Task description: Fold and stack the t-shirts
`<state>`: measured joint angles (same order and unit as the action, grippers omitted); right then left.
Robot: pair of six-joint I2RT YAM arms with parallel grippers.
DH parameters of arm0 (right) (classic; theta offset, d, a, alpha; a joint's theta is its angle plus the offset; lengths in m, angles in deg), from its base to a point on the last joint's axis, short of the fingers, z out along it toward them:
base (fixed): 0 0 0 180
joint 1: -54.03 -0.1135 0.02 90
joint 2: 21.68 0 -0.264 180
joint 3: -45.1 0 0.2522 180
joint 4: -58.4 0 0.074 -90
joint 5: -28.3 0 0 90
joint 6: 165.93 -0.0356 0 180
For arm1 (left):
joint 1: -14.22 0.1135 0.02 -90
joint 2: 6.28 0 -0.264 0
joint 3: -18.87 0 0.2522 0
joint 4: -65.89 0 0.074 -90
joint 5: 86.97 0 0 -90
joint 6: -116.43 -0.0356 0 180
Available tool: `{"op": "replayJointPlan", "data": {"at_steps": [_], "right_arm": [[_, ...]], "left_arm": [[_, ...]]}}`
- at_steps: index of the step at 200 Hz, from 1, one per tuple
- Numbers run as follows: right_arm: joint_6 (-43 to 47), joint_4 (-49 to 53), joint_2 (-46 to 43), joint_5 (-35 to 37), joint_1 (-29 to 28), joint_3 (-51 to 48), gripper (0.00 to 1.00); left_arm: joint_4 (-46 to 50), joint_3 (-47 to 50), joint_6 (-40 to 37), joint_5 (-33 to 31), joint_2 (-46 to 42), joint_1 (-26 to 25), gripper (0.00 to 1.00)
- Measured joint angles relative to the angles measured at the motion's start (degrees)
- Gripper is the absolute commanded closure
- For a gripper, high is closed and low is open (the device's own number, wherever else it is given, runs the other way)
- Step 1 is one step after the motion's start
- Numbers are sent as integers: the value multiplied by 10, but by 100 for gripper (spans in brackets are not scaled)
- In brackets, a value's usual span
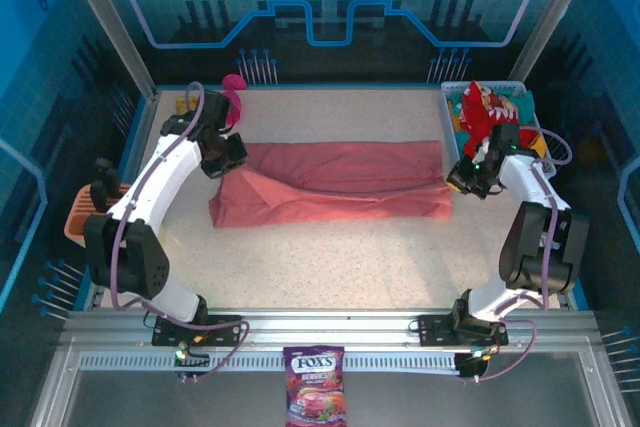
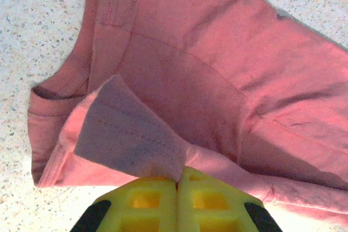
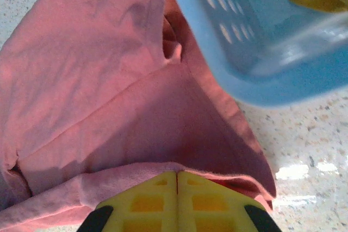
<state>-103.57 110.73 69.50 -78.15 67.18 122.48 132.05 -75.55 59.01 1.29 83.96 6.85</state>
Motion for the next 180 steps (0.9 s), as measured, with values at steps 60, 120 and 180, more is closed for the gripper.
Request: {"op": "replayJointPlan", "data": {"at_steps": [60,120,180], "right_arm": [[1,3,60,53,-29,61,100],[1,11,108,88,-46,108,100],[1,15,148,108,-68,137,100]], "left_arm": [[-2,-45,-21,0,69,17,100],[-1,-105,-30,0,126,29,100],[-2,-127,-32,0,168,32,100]]}}
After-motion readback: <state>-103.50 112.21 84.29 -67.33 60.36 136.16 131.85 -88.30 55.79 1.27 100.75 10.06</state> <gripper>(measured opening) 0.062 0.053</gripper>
